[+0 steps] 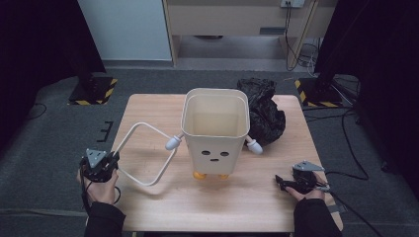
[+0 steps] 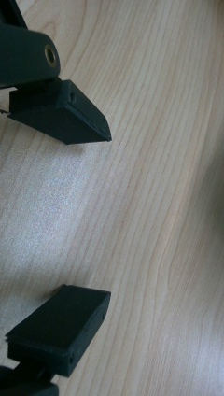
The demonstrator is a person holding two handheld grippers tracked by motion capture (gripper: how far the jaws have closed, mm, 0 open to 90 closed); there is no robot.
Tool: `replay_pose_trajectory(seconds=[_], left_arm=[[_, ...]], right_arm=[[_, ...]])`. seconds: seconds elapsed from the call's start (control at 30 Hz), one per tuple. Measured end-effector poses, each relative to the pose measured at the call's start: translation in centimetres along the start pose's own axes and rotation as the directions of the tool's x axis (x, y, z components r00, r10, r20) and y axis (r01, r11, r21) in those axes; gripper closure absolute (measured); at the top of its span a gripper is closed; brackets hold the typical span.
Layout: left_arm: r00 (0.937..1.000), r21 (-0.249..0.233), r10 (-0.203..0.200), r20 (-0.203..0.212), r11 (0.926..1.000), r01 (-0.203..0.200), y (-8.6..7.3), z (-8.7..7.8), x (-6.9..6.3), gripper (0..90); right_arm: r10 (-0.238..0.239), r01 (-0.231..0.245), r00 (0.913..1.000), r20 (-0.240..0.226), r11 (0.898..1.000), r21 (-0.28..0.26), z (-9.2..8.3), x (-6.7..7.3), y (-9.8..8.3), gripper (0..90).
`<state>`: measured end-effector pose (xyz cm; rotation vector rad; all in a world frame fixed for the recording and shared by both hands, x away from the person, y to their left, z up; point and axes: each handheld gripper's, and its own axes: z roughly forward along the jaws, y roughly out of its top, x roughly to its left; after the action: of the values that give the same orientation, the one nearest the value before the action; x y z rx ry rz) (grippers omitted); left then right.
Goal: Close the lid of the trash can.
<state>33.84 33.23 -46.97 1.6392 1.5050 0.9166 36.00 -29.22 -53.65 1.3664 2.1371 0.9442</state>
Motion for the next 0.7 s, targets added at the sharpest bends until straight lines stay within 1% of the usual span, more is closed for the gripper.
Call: replay_pose_trajectory(seconds=[0.1,0.23,0.27,0.5,0.6,0.7], left_arm=[[1.0000,0.001,-0.001,0.002,1.0000,0.001,0.1,0.1,0.0,80.2],[0.9994,-0.016,-0.035,0.006,0.9993,0.035,0.5,0.2,0.1,80.2],[0.9992,-0.020,-0.038,0.008,0.9991,0.038,0.6,0.3,0.0,80.2],[0.9986,-0.039,-0.050,0.017,0.9979,0.051,1.3,0.4,0.1,80.2],[0.9987,-0.044,-0.051,0.006,0.9977,0.051,1.7,0.4,0.4,80.2],[0.9986,-0.051,-0.053,0.001,0.9973,0.053,2.1,0.2,0.6,80.2]], right_arm=[[-0.004,0.004,1.0000,0.001,1.000,-0.001,0.0,0.0,0.0,19.1],[-0.002,0.002,1.0000,0.001,1.000,0.002,0.1,0.0,0.0,18.4],[0.000,0.000,1.0000,-0.003,1.000,0.003,0.1,0.1,0.0,18.2],[0.004,-0.004,1.0000,-0.006,1.000,0.005,0.1,0.1,0.0,17.3],[-0.001,0.001,1.0000,-0.006,1.000,0.006,0.1,0.1,0.1,16.8],[0.004,-0.004,1.0000,-0.004,1.000,0.007,0.1,0.2,0.1,16.2]])
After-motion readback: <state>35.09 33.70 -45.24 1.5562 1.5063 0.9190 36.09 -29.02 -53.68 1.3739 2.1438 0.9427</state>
